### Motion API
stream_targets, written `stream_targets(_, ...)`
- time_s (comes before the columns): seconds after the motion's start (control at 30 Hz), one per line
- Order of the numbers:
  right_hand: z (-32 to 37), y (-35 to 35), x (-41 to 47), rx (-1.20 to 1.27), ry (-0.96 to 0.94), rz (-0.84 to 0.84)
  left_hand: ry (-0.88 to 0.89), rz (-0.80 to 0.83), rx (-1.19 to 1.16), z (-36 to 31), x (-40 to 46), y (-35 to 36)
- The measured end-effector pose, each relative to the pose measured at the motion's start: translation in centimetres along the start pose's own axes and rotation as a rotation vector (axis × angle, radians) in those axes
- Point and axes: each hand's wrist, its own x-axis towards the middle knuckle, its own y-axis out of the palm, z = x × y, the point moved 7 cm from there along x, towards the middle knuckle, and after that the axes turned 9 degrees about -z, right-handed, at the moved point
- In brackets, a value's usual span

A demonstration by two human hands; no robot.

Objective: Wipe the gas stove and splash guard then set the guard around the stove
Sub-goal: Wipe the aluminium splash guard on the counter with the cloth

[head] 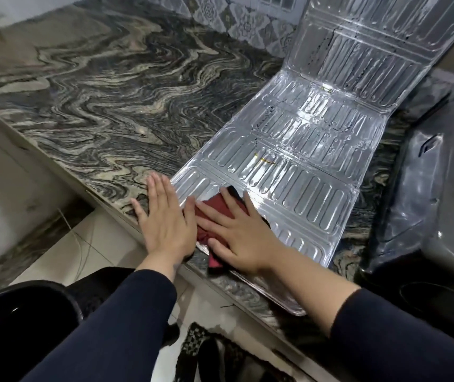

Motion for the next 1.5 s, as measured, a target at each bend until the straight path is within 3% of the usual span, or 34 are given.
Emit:
stream_targets(0.1,-3.6,-0.5,2.6,-0.045,0.052,-0.012,0.013,0.005,0.034,0.1,0.0,0.1)
stream_targets(0.27,-12.6,-1.5,6.5,-0.111,0.381,-0.031,0.019,-0.003,0.091,0.2,0.1,0.3)
stream_targets(0.37,-14.5,-1.6,7.6,-0.105,0.524,0.005,0.011,-0.007,0.106,0.1,0.2,0.3)
stream_targets(0.47,-11.3,-1.1,7.5,-0.074,0.489,-0.009,0.006,-0.004,0.121,0.0,0.2,0.3)
stream_targets(0.6,-3.6,-0.1,6.9,-0.078,0.208,-0.063,-0.004,0.003,0.087,-0.1,0.3,0.1)
stream_targets(0.67,-3.6,0.0,7.3,-0.061,0.14,-0.041,0.0,0.01,0.072,-0.1,0.2,0.0)
stream_targets(0.73,-7.1,-0.6,8.3,-0.054,0.183,-0.044,0.005,0.017,0.08,0.0,0.2,0.1)
stream_targets(0.83,-14.6,-1.7,8.2,-0.109,0.416,-0.038,-0.001,0.016,0.101,0.3,0.1,0.3)
stream_targets(0.93,-17.6,-2.5,7.3,-0.132,0.537,-0.05,-0.003,0.024,0.095,0.2,0.2,0.4)
stream_targets(1.13,-14.4,-1.7,7.5,-0.062,0.62,-0.056,-0.158,0.009,0.001,0.4,1.8,-1.1)
stream_targets(1.27,-8.9,-1.0,7.1,-0.022,0.661,-0.057,0.007,0.04,-0.019,-0.9,5.3,-1.7)
stream_targets(1.5,-1.1,0.2,4.9,-0.031,0.522,-0.132,0.222,0.161,-0.059,-1.3,10.2,0.0)
